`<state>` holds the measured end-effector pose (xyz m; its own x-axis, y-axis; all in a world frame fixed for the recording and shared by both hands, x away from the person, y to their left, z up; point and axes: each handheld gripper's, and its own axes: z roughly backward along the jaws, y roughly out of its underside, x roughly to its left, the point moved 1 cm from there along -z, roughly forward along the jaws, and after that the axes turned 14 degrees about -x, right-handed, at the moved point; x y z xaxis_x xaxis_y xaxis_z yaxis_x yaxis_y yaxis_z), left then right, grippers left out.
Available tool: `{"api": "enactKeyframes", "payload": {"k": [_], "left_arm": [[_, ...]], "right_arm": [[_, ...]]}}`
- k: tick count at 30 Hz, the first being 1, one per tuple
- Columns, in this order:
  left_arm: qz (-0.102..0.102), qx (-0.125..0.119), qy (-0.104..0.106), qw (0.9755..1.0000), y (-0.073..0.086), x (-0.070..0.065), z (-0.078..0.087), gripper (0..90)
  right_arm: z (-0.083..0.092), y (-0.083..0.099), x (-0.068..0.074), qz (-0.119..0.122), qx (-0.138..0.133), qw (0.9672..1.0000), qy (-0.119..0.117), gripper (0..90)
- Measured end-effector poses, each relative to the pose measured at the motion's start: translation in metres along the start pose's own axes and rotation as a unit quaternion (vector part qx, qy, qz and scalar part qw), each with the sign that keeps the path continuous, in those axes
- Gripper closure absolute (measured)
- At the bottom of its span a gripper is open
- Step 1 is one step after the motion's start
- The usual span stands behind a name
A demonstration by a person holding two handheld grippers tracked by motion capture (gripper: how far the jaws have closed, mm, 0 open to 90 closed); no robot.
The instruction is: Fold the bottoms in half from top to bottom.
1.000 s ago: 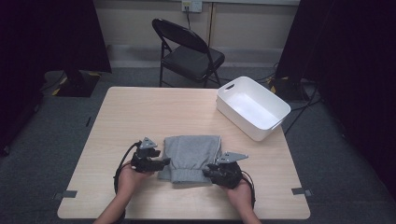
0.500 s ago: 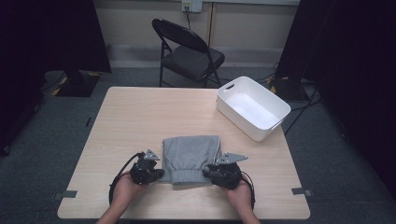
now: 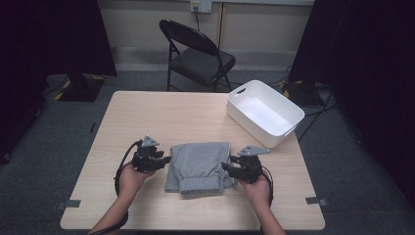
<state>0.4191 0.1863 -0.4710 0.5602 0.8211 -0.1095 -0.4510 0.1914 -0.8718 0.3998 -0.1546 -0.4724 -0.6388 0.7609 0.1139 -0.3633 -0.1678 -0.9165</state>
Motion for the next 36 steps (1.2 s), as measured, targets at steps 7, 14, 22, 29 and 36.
{"api": "enactKeyframes", "payload": {"k": [7, 14, 22, 29, 36], "left_arm": [[0.002, 0.014, -0.014, 0.9998, -0.009, 0.017, -0.023, 62.7], [-0.013, 0.029, -0.014, 0.9994, -0.005, 0.016, -0.042, 64.7], [0.004, 0.046, -0.028, 0.9985, -0.008, 0.02, -0.051, 90.0], [0.005, 0.041, -0.036, 0.9985, -0.014, 0.028, -0.042, 90.0], [-0.019, 0.036, -0.001, 0.9992, -0.004, 0.019, -0.038, 77.3]], "right_arm": [[-0.019, -0.01, -0.014, -0.005, -0.003, 0.9995, 0.03, 52.0], [-0.039, -0.011, -0.019, -0.018, 0.009, 0.9987, 0.046, 52.9], [-0.046, -0.002, -0.024, -0.04, 0.027, 0.997, 0.061, 68.4], [-0.043, -0.001, -0.028, -0.054, 0.02, 0.9963, 0.063, 80.0], [-0.04, 0.0, -0.029, -0.053, 0.014, 0.9965, 0.063, 80.6]]}}
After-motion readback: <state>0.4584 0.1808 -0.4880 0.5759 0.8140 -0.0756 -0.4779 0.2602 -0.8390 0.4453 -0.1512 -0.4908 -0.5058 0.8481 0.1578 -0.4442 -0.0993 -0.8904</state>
